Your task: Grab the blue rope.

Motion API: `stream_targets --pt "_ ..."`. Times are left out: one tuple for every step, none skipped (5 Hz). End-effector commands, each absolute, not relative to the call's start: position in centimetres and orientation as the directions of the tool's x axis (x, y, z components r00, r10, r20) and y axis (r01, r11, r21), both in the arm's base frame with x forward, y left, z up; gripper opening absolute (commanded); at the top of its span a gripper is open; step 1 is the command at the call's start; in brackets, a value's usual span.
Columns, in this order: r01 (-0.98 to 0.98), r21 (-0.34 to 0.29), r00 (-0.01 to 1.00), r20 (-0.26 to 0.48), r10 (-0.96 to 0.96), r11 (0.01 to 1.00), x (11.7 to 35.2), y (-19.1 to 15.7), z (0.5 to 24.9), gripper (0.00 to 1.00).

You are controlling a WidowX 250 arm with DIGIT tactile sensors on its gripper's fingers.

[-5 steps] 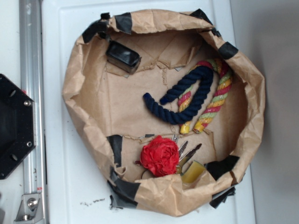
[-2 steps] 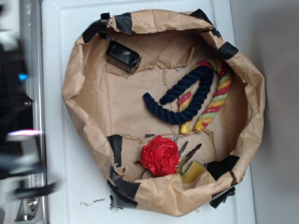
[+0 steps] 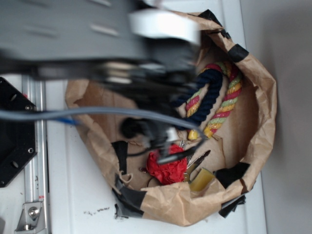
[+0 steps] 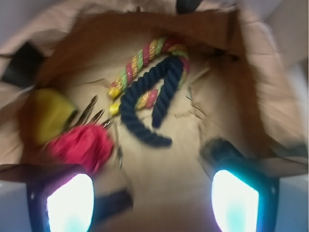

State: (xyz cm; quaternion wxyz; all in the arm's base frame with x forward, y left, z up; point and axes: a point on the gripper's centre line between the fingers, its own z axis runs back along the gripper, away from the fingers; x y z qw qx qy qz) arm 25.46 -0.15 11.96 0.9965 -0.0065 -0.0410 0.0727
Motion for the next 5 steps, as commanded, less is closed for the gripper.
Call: stream_targets --pt "-0.13 -0.143 0.99 -0.068 0.122 0.981 28.4 -1.3 5.9 1.0" --pt "-0.036 -0.15 0.994 -0.106 0.02 0.988 28.0 -4.8 4.4 1.0" --pt "-0.015 -0.106 0.992 -0.127 0.001 0.994 27.8 -6.1 3.0 1.0" --pt "-0.003 -0.036 0.989 -0.146 -0.002 0.999 27.9 -5.9 2.1 0.87" --pt "-0.009 -0.007 0.991 -0.132 0.008 1.0 27.9 -4.9 2.6 0.0"
